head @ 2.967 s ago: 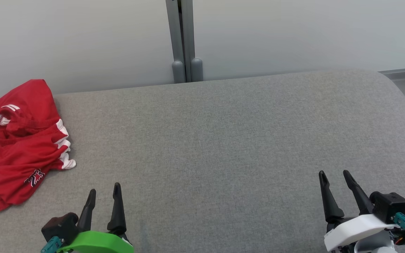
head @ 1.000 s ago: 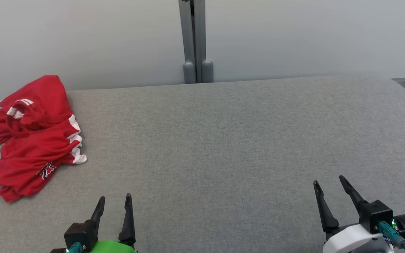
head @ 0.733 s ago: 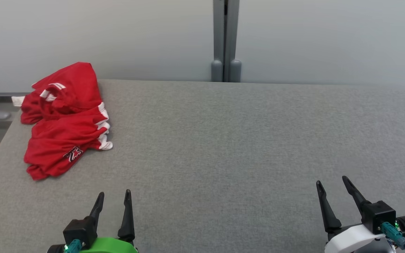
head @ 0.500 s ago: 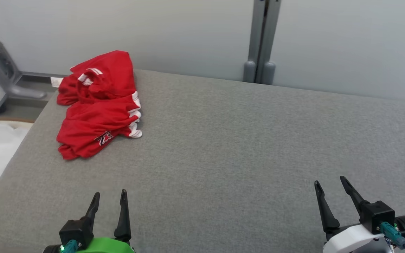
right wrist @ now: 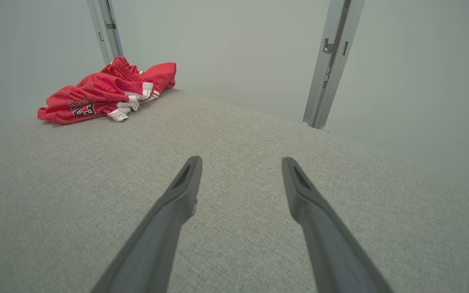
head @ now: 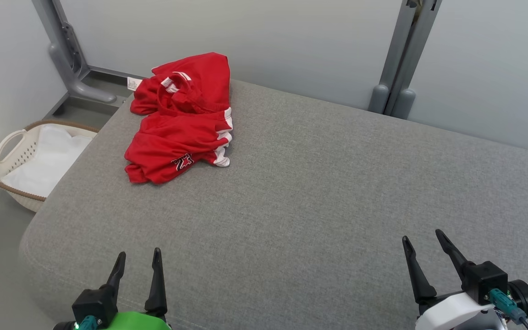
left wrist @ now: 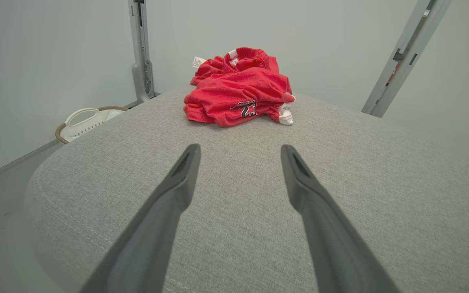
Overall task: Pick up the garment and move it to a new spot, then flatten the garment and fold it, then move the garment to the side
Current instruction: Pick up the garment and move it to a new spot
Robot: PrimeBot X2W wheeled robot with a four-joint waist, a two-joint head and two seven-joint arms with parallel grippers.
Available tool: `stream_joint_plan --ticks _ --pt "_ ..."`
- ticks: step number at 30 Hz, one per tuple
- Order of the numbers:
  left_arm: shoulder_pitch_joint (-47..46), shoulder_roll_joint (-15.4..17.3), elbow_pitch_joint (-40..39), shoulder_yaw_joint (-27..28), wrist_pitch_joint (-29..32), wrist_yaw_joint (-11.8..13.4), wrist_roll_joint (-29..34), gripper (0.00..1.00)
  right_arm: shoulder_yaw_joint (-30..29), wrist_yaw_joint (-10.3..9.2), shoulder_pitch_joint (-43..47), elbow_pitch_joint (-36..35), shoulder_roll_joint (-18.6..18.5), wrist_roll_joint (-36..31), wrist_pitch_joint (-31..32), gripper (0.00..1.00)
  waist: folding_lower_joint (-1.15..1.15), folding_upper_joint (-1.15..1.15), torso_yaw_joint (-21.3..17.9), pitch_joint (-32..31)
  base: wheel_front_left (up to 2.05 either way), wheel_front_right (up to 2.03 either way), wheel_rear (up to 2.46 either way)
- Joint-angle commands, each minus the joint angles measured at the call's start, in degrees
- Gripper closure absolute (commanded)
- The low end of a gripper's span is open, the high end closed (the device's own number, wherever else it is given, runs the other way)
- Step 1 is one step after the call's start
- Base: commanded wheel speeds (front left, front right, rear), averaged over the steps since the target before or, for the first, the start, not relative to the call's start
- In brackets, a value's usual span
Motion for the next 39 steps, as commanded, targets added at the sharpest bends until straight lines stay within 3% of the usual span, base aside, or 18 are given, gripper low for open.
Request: stream_joint_plan --ticks 1,14,23,31,39 --pt "0.28 0.25 -0.29 0.22 -0.02 0.22 -0.08 0.0 -0.04 -0.06 -0.38 0.1 -0.28 -0.12 -0.26 0.0 0.0 0.0 -0.36 0.09 0.0 0.0 0.0" --pt "-4.45 0.77 -5.95 2.28 -0.02 -0.36 0.81 0.0 -0.72 -0.06 -0.68 -0.83 -0.28 -1.32 -0.26 0.0 0.0 0.0 -2.6 2.14 0.0 0.0 0.0" --pt "-21.94 10.25 -10.53 5.13 1.82 -1.76 -0.15 0.0 -0.03 -0.06 -4.24 -2.13 -0.28 -4.51 -0.26 0.0 0.0 0.0 -5.88 8.25 0.0 0.0 0.0" --pt "-40.39 17.86 -0.74 5.47 7.07 -2.19 -5.37 0.0 2.18 -0.06 -9.56 -4.03 -0.27 -8.36 -0.2 0.0 0.0 0.0 -11.99 17.59 0.0 0.0 0.0" --pt "-51.34 20.16 17.29 4.33 11.01 -2.26 -11.14 0.0 3.79 -0.06 -13.63 -7.05 -0.28 -10.49 -0.2 0.0 0.0 0.0 -17.69 25.62 0.0 0.0 0.0"
